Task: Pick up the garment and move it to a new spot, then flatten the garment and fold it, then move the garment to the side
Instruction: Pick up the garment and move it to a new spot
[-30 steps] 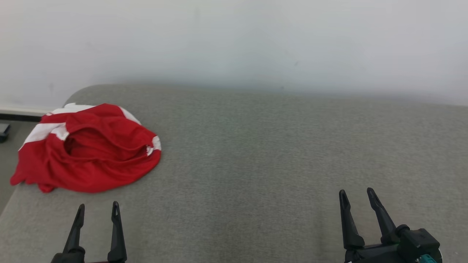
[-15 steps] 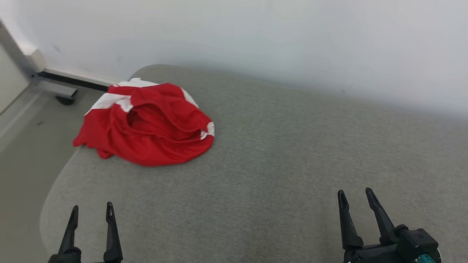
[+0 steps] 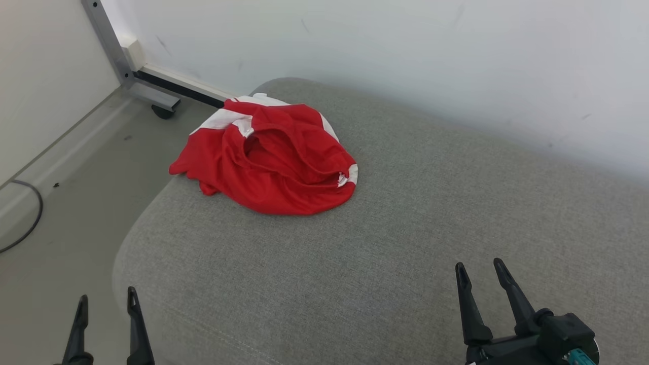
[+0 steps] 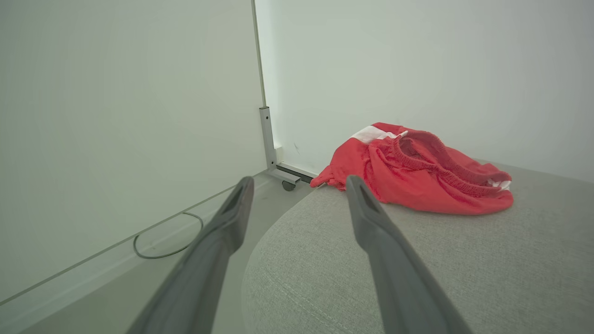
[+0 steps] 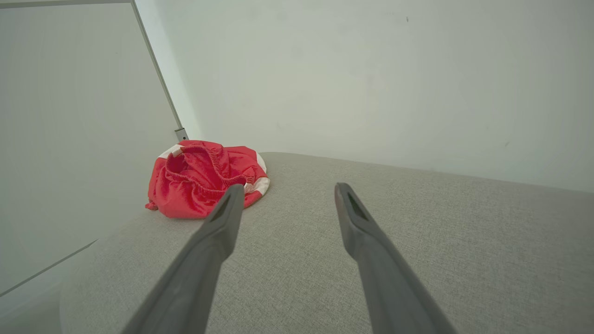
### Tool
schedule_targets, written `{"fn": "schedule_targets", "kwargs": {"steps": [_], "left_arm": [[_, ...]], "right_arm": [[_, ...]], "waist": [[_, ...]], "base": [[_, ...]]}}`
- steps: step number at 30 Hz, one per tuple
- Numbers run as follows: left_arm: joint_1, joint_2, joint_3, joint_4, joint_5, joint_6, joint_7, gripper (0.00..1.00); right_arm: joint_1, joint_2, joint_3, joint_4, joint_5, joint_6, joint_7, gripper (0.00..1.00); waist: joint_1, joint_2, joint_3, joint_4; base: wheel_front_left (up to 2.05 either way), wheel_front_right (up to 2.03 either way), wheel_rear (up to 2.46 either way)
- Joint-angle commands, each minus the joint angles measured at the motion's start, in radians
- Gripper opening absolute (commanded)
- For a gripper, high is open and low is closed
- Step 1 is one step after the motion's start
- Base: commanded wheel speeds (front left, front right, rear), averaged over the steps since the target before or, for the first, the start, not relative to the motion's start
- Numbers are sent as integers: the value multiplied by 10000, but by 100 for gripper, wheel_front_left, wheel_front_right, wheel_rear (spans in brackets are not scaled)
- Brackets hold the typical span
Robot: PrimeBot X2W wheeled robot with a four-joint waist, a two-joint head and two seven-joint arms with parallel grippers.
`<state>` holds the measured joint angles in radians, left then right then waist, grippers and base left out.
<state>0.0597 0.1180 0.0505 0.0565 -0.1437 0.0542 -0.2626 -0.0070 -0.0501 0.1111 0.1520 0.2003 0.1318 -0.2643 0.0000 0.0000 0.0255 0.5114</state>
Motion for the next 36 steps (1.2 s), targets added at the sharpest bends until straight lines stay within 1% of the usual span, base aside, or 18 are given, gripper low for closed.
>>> {"fn": "schedule_targets", "kwargs": {"steps": [1,9,12,14,21,29,30,33,36], "left_arm": [[163,-32,116,-94,-76,63,-35,100],[202,-54,254,-152,-133,60,-35,100],[-82,-48,179,-34,-165,-36,-35,100],[-336,54,223,40,-260,-113,-35,100],[-1889,555,554,412,-674,-419,-33,100],[-3966,1397,1148,911,-1182,-623,150,100],[-4183,1444,1146,928,-1206,-606,191,100],[-4814,1823,1357,987,-1323,-575,383,100],[-5311,2031,1455,1049,-1324,-514,587,100]], "right_arm": [[-126,-6,47,64,-57,-21,3,100],[-264,-5,98,181,-77,-21,0,100],[-186,-7,-42,160,-111,-21,0,100],[-176,-5,-73,53,-187,-21,12,100],[-498,-212,-139,-245,-332,-21,204,100],[-1116,-589,-337,-745,-392,-21,323,100],[-1179,-624,-406,-800,-402,-21,322,100],[-1376,-665,-504,-987,-409,-21,296,100],[-1500,-651,-624,-1099,-386,-21,253,100]], "waist": [[0,0,117,118],[0,0,190,119],[0,0,193,77],[0,0,272,-84],[0,0,988,-1165],[0,0,2394,-2889],[0,0,2556,-3077],[0,0,3054,-3648],[0,0,3426,-4098]], "base": [[0,0,0],[0,0,0],[0,0,0],[0,0,0],[0,0,0],[0,0,0],[0,0,0],[0,0,0],[0,0,0]]}}
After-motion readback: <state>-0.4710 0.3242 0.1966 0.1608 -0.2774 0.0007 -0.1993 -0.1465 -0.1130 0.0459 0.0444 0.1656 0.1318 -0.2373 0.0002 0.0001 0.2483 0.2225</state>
